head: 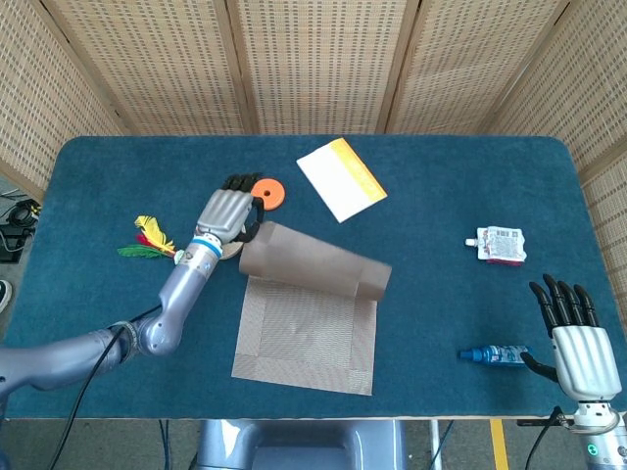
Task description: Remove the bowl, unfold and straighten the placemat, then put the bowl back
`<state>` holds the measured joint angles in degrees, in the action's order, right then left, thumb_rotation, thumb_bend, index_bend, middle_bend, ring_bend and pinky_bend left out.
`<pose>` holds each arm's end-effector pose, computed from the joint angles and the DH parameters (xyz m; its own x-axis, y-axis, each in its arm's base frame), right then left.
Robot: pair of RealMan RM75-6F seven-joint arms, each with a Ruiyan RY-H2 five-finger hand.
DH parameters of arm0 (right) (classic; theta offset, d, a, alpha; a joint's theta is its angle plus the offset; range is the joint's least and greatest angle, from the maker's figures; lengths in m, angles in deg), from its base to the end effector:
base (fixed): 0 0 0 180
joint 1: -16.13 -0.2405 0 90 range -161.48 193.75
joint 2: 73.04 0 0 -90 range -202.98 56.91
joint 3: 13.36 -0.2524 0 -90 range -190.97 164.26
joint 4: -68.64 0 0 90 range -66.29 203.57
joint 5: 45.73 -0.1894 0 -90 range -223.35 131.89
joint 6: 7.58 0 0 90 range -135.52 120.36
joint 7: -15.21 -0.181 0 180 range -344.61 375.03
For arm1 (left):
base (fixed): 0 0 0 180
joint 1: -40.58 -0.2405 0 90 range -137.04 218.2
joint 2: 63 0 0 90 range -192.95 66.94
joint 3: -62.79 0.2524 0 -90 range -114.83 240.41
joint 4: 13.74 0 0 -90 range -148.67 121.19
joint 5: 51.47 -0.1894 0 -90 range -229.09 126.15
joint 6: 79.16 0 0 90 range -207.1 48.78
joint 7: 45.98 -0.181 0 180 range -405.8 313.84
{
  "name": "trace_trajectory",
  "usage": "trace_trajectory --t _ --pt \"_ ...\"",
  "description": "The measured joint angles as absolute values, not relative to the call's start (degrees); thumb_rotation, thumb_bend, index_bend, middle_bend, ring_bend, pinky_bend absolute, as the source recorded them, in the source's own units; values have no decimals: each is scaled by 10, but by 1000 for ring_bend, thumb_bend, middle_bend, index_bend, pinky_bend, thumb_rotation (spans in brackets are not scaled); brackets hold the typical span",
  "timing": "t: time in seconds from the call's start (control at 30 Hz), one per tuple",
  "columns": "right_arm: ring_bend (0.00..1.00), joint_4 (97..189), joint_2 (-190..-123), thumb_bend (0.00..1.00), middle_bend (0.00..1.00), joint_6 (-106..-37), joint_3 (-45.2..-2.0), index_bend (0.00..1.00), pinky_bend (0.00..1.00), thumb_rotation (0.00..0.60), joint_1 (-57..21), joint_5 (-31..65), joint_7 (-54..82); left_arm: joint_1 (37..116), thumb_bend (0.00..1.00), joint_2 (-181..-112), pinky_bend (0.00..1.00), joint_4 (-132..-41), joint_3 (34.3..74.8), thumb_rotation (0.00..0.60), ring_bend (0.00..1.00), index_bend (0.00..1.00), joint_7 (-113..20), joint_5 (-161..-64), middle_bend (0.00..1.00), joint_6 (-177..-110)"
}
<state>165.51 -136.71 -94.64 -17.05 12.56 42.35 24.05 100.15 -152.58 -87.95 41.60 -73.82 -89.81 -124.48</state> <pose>-0.2802 -0.2109 0.1779 0.4712 0.0380 0.8812 -0.8810 -0.0275 0.4723 -0.0709 0.4656 0.0141 0.3927 0.2456 0.8863 0.9077 -0.2588 -0.3304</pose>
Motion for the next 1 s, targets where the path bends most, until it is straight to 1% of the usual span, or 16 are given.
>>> trace_trajectory --t 0.17,0.2,0.23,0.27,0.3,0.33,0.37,0.4,0.6,0.7,0.83,1.0 --pt "0 1654 -1368 0 0 -943 -172 0 0 600 124 417 242 1031 610 -1561 0 -776 405 600 0 770 -747 -850 0 -1245" --pt "0 1654 -1368 0 0 -942 -173 0 0 600 124 416 243 1035 581 -1567 0 -759 404 600 0 680 -749 -843 0 -1244" --pt "0 1653 -1368 0 0 -941 -173 1 0 600 124 414 243 1038 465 -1573 0 -743 404 600 0 468 -751 -836 0 -1243" --pt "0 1653 -1369 0 0 -940 -174 1 0 600 123 413 244 1042 353 -1580 0 -723 404 600 0 312 -753 -826 0 -1239" --pt "0 1653 -1369 0 0 -937 -174 1 0 600 122 410 244 1045 177 -1585 0 -709 403 600 0 105 -752 -819 0 -1233" --pt "0 1652 -1369 0 0 -935 -174 1 0 600 122 408 245 1047 45 -1588 0 -698 402 600 0 3 -750 -813 0 -1226" --pt "0 1652 -1370 0 0 -934 -175 1 0 600 121 406 245 1048 10 -1591 0 -690 401 600 0 0 -744 -811 0 -1217" --pt "0 1651 -1371 0 0 -932 -175 1 0 600 120 405 245 1048 0 -1591 0 -687 401 600 0 0 -738 -815 0 -1213" --pt "0 1649 -1373 0 0 -927 -174 1 0 600 118 404 247 1033 0 -1581 0 -689 396 600 0 0 -652 -906 0 -1233" --pt "0 1649 -1374 0 0 -927 -171 1 0 600 118 408 251 1013 0 -1560 0 -713 395 600 0 0 -589 -966 0 -1251" --pt "0 1651 -1377 0 0 -929 -168 1 0 600 119 413 257 974 0 -1511 0 -785 400 600 0 0 -539 -1019 0 -1278" --pt "0 1648 -1382 0 0 -921 -162 2 0 600 116 419 264 908 0 -1433 0 -914 419 600 0 0 -526 -1055 0 -1331"
